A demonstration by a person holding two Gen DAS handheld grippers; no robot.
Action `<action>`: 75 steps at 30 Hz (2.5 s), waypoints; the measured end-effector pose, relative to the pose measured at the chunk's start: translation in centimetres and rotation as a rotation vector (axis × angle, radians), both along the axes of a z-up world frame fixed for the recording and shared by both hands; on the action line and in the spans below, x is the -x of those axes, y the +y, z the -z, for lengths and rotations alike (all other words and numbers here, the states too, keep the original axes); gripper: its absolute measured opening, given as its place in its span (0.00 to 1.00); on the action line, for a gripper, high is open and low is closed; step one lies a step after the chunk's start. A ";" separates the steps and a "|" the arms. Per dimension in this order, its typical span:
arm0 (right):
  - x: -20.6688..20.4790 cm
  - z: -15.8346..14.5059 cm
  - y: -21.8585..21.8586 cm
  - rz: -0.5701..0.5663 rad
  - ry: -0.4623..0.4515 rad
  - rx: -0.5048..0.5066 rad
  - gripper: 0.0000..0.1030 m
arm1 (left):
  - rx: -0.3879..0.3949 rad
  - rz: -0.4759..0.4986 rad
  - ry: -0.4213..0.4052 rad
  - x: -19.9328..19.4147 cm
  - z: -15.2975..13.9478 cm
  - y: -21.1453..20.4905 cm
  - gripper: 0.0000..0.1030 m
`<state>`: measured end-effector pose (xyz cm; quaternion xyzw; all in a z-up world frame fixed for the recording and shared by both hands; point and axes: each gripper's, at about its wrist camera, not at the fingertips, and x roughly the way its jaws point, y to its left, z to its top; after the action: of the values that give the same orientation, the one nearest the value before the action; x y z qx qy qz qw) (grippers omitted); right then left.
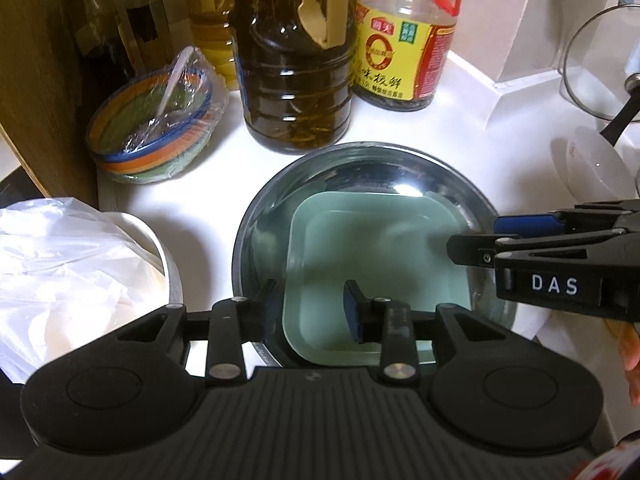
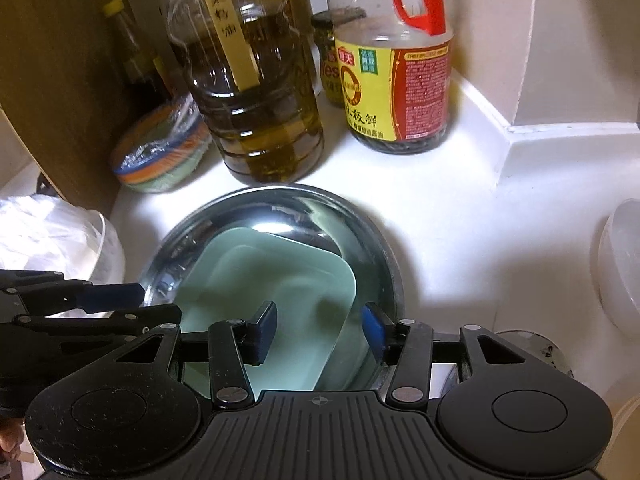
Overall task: Organize plates and bowls
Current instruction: 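Open the left gripper to release the green plate in the basin, then move the left gripper toward the small white floral saucer, then close the left gripper on the floral saucer's rim and lift it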
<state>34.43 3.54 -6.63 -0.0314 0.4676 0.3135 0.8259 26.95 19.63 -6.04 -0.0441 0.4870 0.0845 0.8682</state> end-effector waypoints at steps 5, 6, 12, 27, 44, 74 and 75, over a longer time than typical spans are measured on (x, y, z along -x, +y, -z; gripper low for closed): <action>0.7 -1.3 -1.5 0.004 -0.008 -0.033 0.47 | 0.001 0.019 -0.021 0.7 -1.1 -1.0 0.32; 0.9 -1.5 -1.8 0.005 -0.010 -0.040 0.47 | 0.003 0.024 -0.026 0.9 -1.3 -1.3 0.32; 2.1 -2.6 -4.3 0.032 -0.015 -0.065 0.47 | 0.005 0.071 -0.052 1.7 -2.6 -3.1 0.32; 4.4 -3.6 -12.2 0.053 -0.069 -0.024 0.49 | 0.078 0.198 -0.077 2.7 -3.5 -9.0 0.32; -0.6 -1.7 -17.5 -0.001 -0.032 0.060 0.49 | 0.162 0.241 -0.020 0.0 -0.9 -15.1 0.32; -6.6 2.9 -14.6 -0.139 0.129 0.189 0.24 | 0.187 0.147 0.133 -6.3 3.9 -16.6 0.29; -6.6 3.1 -14.6 -0.139 0.134 0.187 0.24 | 0.189 0.146 0.134 -6.4 4.0 -16.6 0.28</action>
<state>41.07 -11.05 -9.68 -0.1193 0.5457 0.3263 0.7626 33.34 3.07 -10.04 -0.0844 0.5514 -0.0222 0.8297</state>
